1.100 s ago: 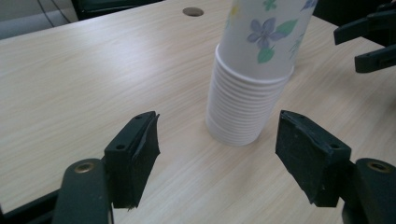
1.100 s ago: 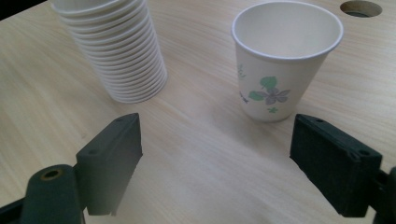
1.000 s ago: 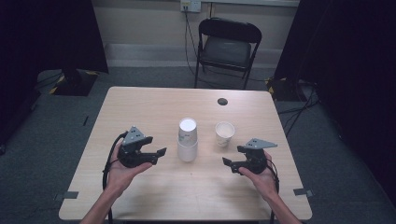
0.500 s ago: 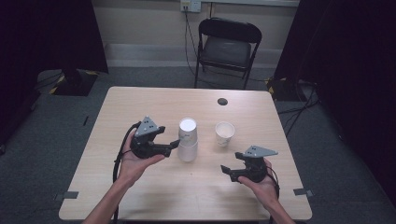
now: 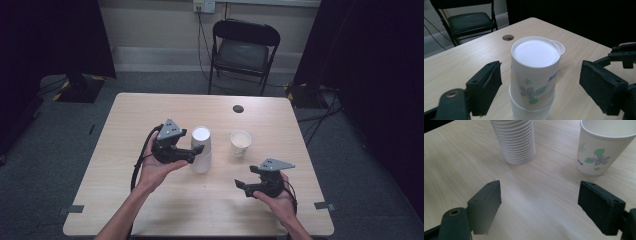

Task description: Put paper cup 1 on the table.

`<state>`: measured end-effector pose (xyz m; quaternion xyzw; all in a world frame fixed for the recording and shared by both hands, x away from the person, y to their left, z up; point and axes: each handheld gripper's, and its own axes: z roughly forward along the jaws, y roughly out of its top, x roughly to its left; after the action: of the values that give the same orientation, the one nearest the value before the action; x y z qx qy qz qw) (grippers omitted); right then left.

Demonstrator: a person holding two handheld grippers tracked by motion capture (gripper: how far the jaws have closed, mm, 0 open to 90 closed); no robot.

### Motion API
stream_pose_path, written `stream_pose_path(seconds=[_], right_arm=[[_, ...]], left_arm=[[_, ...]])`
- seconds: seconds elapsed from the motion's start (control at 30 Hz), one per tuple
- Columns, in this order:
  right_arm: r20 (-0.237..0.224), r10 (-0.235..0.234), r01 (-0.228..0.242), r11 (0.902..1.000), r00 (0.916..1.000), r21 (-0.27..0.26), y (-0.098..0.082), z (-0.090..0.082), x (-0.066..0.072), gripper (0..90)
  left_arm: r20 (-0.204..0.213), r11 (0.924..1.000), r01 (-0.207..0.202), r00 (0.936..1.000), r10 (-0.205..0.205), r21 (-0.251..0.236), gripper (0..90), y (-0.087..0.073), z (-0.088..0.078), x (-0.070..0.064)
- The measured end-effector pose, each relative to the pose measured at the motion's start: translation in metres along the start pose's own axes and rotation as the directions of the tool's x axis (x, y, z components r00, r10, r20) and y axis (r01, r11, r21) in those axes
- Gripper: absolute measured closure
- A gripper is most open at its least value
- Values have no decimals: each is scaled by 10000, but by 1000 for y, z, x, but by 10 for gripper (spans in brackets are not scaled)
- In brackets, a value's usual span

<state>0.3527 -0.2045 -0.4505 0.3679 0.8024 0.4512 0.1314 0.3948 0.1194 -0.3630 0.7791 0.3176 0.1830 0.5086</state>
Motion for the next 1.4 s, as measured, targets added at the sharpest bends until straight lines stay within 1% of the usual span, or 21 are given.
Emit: stream_pose_path(seconds=[0.1, 0.13, 0.2, 0.3, 0.37, 0.4, 0.43, 0.53, 0.6, 0.7, 0.73, 0.8, 0.83, 0.87, 0.9, 0.97, 1.03, 1.1, 1.23, 1.37, 1.4], right_arm=[[-58, -8, 8, 10000, 10000, -1, 0, 1, 0, 181], [-75, -55, 55, 10000, 10000, 1, -1, 2, -1, 181], [-92, -78, 79, 9999, 9999, 64, -1, 3, 0, 181], [-118, -121, 122, 9999, 9999, 44, -1, 3, 0, 181], [-130, -119, 119, 9999, 9998, -39, -1, 2, 0, 181], [-133, -94, 93, 10000, 9999, -32, -1, 2, -1, 182], [-140, -54, 53, 10000, 9999, -44, -1, 1, -1, 182], [-113, -8, 8, 10000, 9999, -48, -2, 1, -2, 182], [-108, -10, 9, 10000, 9999, -69, -1, 1, -2, 182], [-124, -12, 11, 10000, 9999, -70, -1, 1, -2, 182], [-141, -24, 23, 10000, 9999, -63, -1, 1, -2, 182], [-152, -30, 29, 10000, 9999, -66, -1, 2, -2, 182], [-161, -29, 28, 10000, 9999, -70, -2, 2, -2, 182], [-180, -27, 26, 10000, 9998, -70, -2, 2, -3, 182], [-193, -31, 29, 10000, 9998, -81, -2, 2, -3, 182], [-192, -22, 21, 10000, 9998, -66, -2, 2, -3, 182], [-200, -47, 46, 10000, 9998, -57, -2, 2, -2, 182], [-215, -51, 50, 10000, 9998, -71, -2, 1, -1, 183], [-238, -30, 28, 10000, 9997, -70, -2, 1, -2, 184], [-250, -60, 59, 10000, 9997, -53, -2, 3, -2, 184], [-256, -36, 35, 10000, 9997, -32, -2, 3, -2, 184]], left_arm=[[54, 9997, -245, 9997, 245, -11, 161, 4, 6, -2], [-15, 9998, -221, 9998, 221, 28, 161, 6, 10, -3], [108, 9998, -222, 9997, 223, -12, 161, 8, 14, -5], [83, 9991, -372, 9993, 370, 203, 160, 7, 21, -6], [78, 9996, -230, 9997, 228, 190, 163, 5, 22, -5], [86, 9992, -303, 9995, 301, 254, 167, 5, 23, -5], [-16, 9990, -305, 9995, 306, 326, 174, 4, 24, -4], [-142, 9990, -185, 9997, 191, 406, 166, 1, 30, 0], [-85, 9986, -176, 9998, 180, 493, 162, -1, 35, 1], [-45, 9973, -207, 9998, 210, 708, 161, -5, 45, 2], [-127, 9963, -192, 9997, 203, 843, 162, -7, 49, 2], [-22, 9959, -180, 9998, 183, 891, 161, -8, 52, 3], [-95, 9938, -155, 9998, 166, 1104, 161, -9, 53, 2], [-126, 9921, -207, 9997, 224, 1236, 161, -8, 54, 0], [-224, 9912, -372, 9989, 403, 1267, 162, -7, 54, -2], [-244, 9924, -283, 9992, 314, 1200, 164, -7, 55, -2], [-291, 9908, -198, 9993, 239, 1341, 168, -9, 56, 1], [-348, 9896, 3, 9994, 47, 1437, 167, -14, 58, 6], [-222, 9888, 185, 9996, -154, 1482, 175, -17, 61, 9], [-57, 9891, 161, 9999, -154, 1462, 218, -17, 61, 9], [-28, 9895, 66, 10000, -63, 1445, 242, -17, 61, 9]])
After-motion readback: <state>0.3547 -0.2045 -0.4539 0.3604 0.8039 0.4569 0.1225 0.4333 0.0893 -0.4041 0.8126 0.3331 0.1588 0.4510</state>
